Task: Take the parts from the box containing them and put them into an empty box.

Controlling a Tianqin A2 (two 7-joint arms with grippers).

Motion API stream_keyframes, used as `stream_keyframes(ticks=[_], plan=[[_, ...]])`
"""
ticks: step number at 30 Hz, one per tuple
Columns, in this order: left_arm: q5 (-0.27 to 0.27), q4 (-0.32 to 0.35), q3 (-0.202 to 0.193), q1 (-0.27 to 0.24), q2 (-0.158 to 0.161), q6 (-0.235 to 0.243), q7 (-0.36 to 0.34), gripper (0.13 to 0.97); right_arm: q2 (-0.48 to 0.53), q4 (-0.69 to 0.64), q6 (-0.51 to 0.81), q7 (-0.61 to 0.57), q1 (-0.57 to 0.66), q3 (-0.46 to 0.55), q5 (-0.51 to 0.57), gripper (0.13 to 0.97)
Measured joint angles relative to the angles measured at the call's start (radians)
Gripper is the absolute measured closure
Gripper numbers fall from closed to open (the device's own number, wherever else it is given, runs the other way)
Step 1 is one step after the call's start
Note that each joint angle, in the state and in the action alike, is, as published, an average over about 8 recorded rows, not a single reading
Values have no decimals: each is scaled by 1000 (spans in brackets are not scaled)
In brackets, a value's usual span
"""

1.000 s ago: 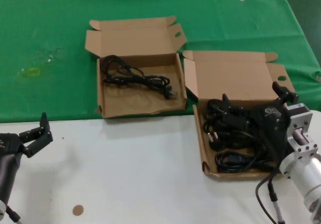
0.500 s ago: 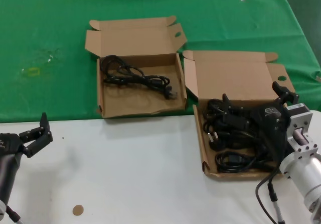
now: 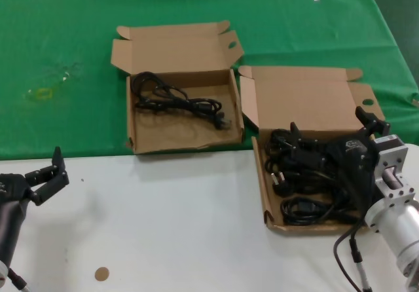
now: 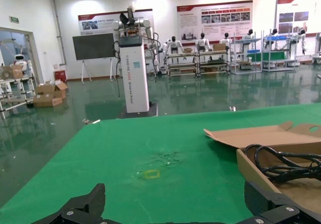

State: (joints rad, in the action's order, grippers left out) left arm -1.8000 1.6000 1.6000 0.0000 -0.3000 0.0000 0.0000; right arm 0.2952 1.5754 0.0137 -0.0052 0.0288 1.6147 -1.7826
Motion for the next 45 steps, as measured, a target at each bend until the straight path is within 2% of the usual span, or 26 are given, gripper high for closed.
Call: stream_keyframes(ticks=[45], plan=[[0, 0, 0, 0, 0, 0, 0, 132, 0, 0, 0, 0, 0, 0, 0, 129]])
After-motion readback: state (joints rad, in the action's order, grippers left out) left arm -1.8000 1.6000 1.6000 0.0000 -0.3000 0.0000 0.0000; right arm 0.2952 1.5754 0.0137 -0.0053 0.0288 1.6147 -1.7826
